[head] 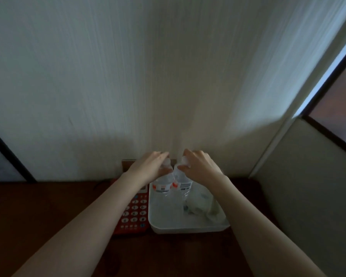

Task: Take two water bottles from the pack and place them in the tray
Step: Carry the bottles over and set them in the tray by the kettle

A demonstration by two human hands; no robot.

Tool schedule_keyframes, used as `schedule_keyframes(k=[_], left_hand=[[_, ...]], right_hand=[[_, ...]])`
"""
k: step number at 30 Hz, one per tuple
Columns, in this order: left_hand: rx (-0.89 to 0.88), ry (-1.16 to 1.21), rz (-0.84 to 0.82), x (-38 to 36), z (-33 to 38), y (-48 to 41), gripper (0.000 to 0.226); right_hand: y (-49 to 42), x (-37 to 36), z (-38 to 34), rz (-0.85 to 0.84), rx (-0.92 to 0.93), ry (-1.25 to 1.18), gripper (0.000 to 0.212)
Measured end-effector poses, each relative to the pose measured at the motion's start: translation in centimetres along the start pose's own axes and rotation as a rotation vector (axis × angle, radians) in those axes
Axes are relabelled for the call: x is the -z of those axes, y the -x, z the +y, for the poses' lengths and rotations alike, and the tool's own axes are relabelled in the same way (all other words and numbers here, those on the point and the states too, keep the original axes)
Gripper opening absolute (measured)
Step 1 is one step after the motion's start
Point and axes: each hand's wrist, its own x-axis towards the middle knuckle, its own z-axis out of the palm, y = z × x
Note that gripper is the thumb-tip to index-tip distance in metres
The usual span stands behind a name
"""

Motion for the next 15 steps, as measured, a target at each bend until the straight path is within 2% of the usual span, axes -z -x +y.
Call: schedule_keyframes(k=[4, 8, 15], left_hand=[[0.055, -0.032, -0.091, -2.1, -1.6, -2.2, 0.050], [0.104, -0.053, -0.116, -3.7, -2.8, -3.6, 0.061], [0.164, 0.010, -0.060, -4.9, -3.8, -5.1, 0.050]], right_hand=[[-2.9, -2.2, 1.6, -0.060, 0.000, 0.017, 0.040], [-5.1, -4.0, 2.3, -0.099, -0.004, 0.018, 0.039], [-7.5, -6.0, 2.6, -0.124, -0.051, -0.006, 0.040]])
